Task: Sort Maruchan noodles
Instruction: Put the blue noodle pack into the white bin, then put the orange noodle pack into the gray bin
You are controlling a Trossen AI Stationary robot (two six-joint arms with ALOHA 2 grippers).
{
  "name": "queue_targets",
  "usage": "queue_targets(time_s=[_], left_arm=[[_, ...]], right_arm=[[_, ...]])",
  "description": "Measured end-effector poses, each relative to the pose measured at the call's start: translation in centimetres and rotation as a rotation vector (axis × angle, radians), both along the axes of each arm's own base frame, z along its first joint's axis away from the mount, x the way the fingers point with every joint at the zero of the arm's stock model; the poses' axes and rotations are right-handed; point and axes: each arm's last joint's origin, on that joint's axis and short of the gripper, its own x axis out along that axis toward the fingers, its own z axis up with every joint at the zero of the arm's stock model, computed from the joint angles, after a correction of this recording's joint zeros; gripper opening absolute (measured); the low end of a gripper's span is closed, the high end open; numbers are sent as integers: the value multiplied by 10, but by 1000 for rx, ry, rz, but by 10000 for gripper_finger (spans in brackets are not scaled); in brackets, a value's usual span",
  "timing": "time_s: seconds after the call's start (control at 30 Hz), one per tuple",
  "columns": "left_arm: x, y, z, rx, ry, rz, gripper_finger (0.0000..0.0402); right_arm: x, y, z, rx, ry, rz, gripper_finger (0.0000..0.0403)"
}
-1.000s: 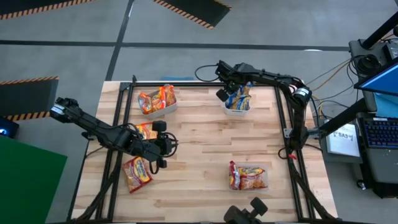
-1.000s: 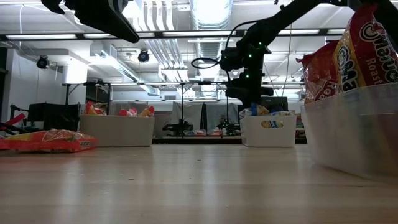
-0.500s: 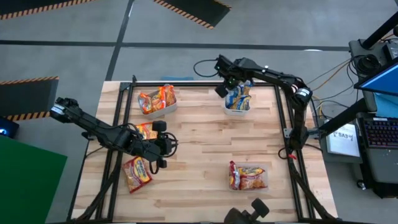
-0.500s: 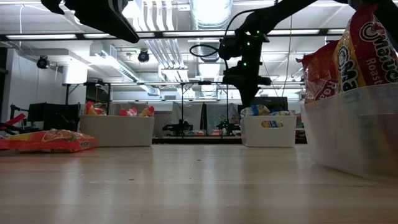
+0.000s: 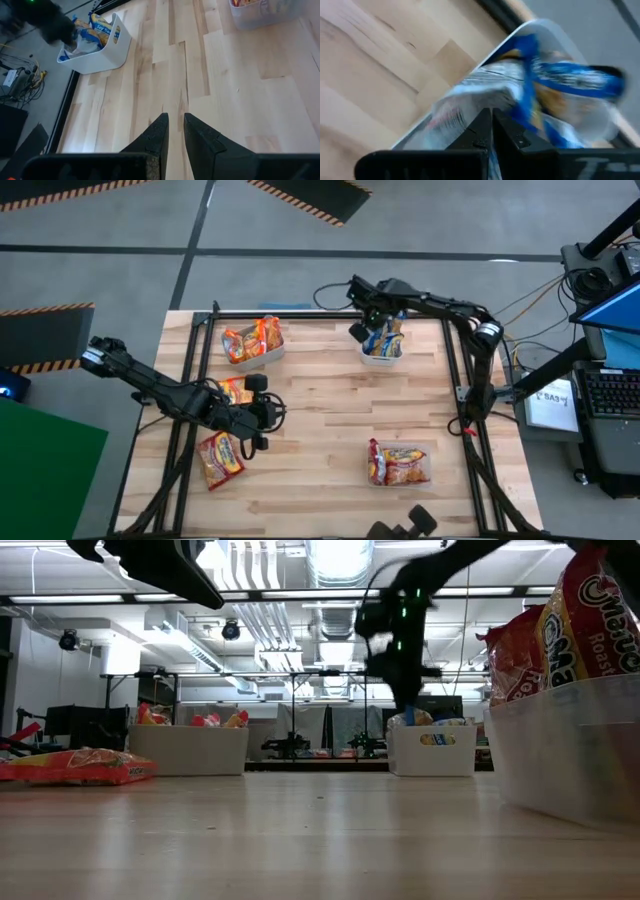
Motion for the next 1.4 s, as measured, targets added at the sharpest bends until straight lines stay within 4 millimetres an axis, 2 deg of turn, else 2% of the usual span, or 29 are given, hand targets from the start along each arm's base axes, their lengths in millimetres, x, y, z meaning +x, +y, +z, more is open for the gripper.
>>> queue_targets(time_s=[0.13, 0.23, 0.33, 0.43, 0.6, 0.7, 0.87, 1.03, 1.2, 1.3, 1.4], left_arm=[[0, 0, 0, -61, -30, 56, 42], [-2, 3, -1, -139, -75, 189, 42], [-7, 11, -8, -264, -68, 388, 41], [-17, 25, -19, -374, 19, 653, 40], [-37, 45, -41, -414, 244, 1122, 40], [-38, 50, -53, -348, 327, 1257, 41], [-26, 49, -70, -301, 425, 1245, 64], [-17, 46, -83, -292, 495, 1184, 121], [-4, 38, -95, -284, 622, 937, 173], [-2, 31, -100, -239, 719, 761, 181], [-3, 29, -105, -195, 784, 688, 178]], right_arm=[[-11, 21, 57, -26, -43, 17, 8], [-21, 46, 91, -73, -133, 41, 9], [-30, 77, 114, -122, -237, 97, 8], [-36, 105, 122, -162, -336, 170, 8], [-45, 144, 122, -210, -506, 273, 9], [-50, 159, 115, -225, -582, 319, 9], [-62, 169, 101, -225, -626, 330, 9], [-71, 172, 81, -199, -609, 301, 9], [-79, 173, 61, -183, -605, 281, 9], [-83, 174, 48, -170, -601, 265, 9], [-87, 175, 40, -168, -614, 253, 9]])
